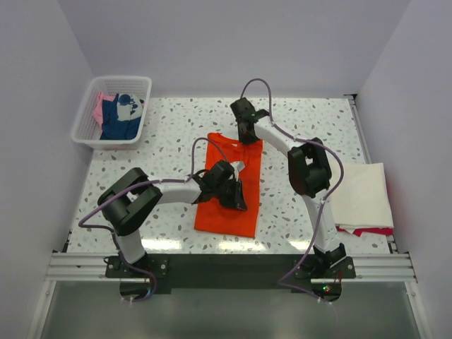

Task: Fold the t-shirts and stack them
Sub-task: Fold the tshirt

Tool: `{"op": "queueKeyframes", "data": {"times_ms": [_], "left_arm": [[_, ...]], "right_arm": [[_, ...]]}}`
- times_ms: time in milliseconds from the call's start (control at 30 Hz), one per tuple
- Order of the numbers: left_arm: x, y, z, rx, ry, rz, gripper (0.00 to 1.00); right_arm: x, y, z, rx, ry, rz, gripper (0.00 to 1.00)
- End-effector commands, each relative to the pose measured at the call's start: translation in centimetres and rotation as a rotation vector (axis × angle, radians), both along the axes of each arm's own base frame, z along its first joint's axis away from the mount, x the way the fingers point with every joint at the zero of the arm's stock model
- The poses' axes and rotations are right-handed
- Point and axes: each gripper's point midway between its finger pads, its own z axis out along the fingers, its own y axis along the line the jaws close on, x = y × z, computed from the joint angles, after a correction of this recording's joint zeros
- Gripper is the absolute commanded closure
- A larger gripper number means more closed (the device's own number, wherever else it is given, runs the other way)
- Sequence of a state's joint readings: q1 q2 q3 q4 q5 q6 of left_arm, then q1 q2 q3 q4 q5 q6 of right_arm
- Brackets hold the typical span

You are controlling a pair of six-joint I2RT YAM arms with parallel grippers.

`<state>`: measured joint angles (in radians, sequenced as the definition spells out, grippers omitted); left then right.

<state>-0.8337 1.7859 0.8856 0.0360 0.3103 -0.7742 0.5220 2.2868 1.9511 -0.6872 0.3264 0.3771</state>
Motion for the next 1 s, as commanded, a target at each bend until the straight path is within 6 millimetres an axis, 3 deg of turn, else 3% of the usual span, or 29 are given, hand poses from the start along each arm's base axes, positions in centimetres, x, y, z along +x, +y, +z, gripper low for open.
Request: {"op": "queueKeyframes", "data": {"times_ms": [0,300,567,700,833,867,933,967], "left_arm": [[-0.2,0.6,-0.8,0.047,-0.015,-0.011,0.76],[0.1,0.2,0.7,0.014,-0.033,0.0,0.74],[0.6,-0.5,2.2,-0.018,-0.053,0.005,0.73],[1.2,-1.0,3.6,-0.045,-0.075,0.003,0.7],[2.4,-1.0,6.6,-0.08,-0.114,0.018,0.66],[3.2,-0.5,7.3,-0.089,-0.128,0.037,0.64],[3.9,0.3,9.8,-0.129,-0.16,0.058,0.62],[4.8,1.4,11.5,-0.15,-0.193,0.088,0.6]], "right_arm": [[1.0,0.6,0.7,0.022,-0.03,0.021,0.91],[1.8,2.5,1.1,0.117,-0.033,0.052,0.78],[2.4,4.3,1.4,0.25,-0.037,0.111,0.73],[3.0,4.3,2.3,0.273,-0.047,0.119,0.66],[3.5,3.6,5.5,0.311,-0.081,0.096,0.62],[3.4,3.3,7.9,0.326,-0.12,0.091,0.6],[3.1,2.1,9.7,0.329,-0.137,0.059,0.53],[2.2,1.3,11.7,0.329,-0.149,0.042,0.52]]}}
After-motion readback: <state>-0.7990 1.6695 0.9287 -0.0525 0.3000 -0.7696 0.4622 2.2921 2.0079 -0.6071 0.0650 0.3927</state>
